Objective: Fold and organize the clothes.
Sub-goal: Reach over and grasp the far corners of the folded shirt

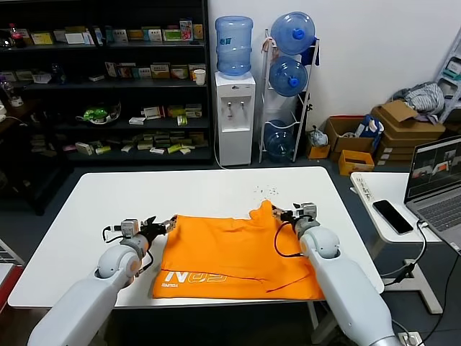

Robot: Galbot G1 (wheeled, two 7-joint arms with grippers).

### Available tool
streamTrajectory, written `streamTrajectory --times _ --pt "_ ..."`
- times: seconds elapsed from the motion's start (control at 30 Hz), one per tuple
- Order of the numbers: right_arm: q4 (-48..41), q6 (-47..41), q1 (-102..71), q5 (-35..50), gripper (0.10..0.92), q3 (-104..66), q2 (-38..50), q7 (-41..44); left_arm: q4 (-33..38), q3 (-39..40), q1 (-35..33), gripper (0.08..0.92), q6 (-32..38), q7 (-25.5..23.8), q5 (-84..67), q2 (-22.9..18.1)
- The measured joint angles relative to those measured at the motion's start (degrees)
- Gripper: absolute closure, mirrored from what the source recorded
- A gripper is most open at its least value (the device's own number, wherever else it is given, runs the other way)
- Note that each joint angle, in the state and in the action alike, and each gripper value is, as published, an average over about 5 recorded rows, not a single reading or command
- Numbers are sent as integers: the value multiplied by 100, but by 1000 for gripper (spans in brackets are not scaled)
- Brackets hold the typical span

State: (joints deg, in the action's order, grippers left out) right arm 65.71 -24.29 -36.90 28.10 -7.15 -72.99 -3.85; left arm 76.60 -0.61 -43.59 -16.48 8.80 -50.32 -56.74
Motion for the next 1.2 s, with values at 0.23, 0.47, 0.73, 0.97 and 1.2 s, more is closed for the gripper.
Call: streamTrajectory --times 0.23,0.47,0.73,0.97,1.2 --pt "-359 -118 148 -34 297 87 -100 49 -252 215 192 178 -107 2 11 -82" --pt "-449 -194 186 -38 497 168 -111 124 -450 370 275 303 -117 -65 70 -152" --pt "-421 -188 166 -28 731 206 -111 138 -673 504 440 537 -22 -191 182 -288" --pt "-352 -98 138 2 893 210 -91 139 -861 561 507 728 99 -249 318 -368" --pt "-161 178 42 56 902 175 -20 120 -846 522 455 896 203 -242 395 -366"
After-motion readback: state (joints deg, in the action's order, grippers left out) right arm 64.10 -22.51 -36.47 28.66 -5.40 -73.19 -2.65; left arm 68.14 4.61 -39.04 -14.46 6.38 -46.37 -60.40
